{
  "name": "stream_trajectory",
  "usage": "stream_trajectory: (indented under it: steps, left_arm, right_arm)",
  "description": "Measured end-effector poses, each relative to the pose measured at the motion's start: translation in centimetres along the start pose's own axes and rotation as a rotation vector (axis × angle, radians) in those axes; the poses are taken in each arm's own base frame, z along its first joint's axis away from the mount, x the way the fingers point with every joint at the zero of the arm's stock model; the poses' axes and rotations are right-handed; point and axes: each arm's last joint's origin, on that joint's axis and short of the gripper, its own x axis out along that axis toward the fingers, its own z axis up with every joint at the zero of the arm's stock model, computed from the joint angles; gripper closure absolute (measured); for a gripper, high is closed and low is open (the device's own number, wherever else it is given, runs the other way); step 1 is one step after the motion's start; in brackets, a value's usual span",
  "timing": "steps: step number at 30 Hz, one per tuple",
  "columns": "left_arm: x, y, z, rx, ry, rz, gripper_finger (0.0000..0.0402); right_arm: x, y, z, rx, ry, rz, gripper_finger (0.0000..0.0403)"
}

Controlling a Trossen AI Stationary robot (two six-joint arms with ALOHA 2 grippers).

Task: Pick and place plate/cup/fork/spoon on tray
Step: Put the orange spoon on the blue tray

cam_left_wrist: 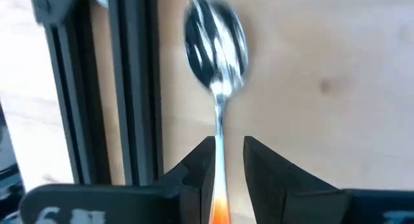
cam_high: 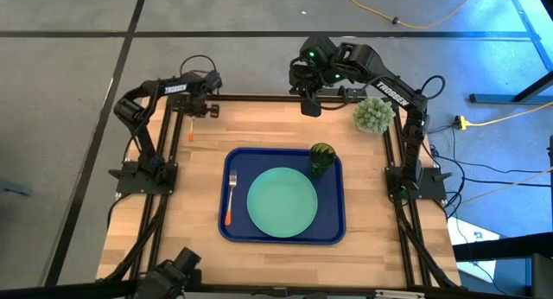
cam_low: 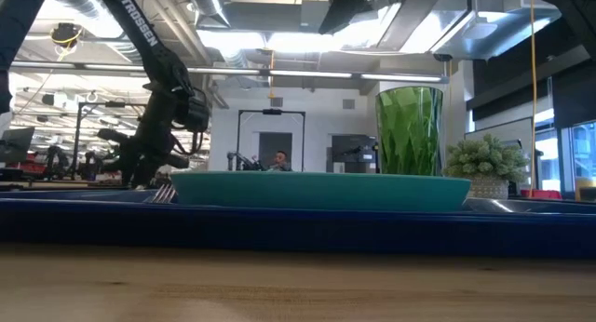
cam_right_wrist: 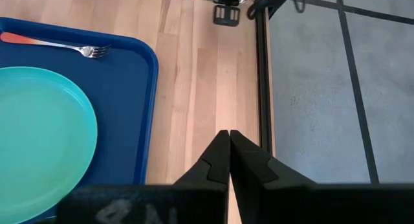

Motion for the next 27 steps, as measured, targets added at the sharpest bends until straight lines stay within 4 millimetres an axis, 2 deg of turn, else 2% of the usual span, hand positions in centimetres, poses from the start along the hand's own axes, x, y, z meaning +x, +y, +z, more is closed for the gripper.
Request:
stream_trajectory:
  steps: [7,14,27]
  left_arm:
    - [-0.1,-0.1,-0.4,0.024,-0.002,0.047,0.0328]
    - [1.4,-0.8,-0.5,0.038,0.047,0.074,0.0328]
    - [1.8,-1.1,-0.6,0.034,0.025,0.131,0.0328]
  right_arm:
    - [0.0,0.0,0.0,-0.003,0.000,0.000,0.0391]
    - [0.0,0.0,0.0,-0.004,0.001,0.000,0.0391]
    - [0.0,0.1,-0.1,-0.003,0.009,0.005,0.0391]
